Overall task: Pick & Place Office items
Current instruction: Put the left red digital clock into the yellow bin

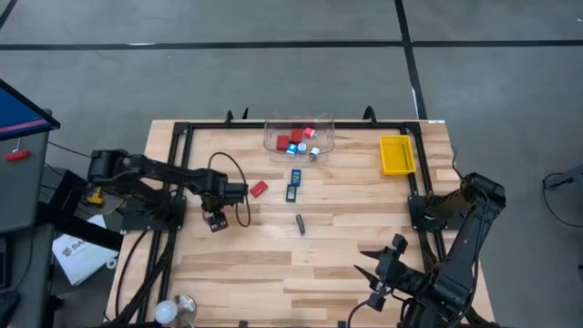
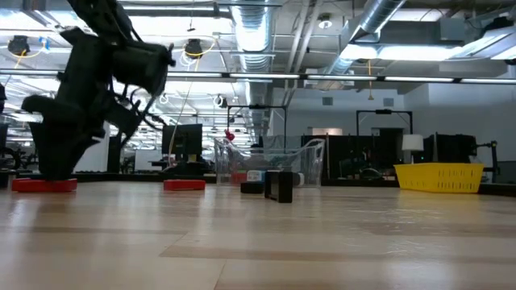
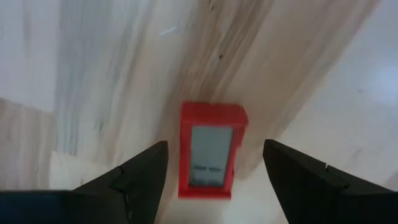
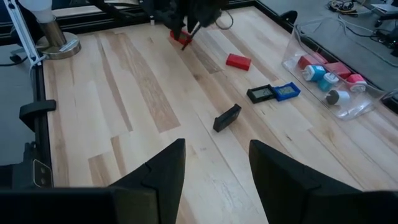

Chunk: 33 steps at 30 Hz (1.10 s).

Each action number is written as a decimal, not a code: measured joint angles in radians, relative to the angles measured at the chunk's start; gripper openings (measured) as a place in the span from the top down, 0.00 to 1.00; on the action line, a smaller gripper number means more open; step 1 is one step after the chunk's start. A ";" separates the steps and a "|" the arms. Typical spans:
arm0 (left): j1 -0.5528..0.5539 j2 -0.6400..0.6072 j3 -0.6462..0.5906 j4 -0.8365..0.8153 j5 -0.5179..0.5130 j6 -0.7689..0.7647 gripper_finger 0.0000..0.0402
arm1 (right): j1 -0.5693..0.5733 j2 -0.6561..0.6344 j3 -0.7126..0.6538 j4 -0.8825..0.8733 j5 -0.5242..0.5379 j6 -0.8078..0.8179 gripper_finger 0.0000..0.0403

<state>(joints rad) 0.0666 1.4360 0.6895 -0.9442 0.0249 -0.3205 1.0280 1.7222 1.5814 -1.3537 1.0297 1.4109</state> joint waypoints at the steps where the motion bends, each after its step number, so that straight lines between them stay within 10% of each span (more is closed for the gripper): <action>1: 0.000 0.015 0.000 0.004 -0.002 0.003 0.35 | 0.000 0.000 0.000 0.000 0.000 0.000 0.58; 33: 0.047 0.077 0.002 0.077 0.011 0.035 0.63 | 0.012 0.000 0.000 0.007 0.000 0.003 0.58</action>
<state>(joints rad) 0.1139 1.5125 0.6910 -0.8667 0.0362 -0.2855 1.0405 1.7222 1.5814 -1.3468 1.0296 1.4139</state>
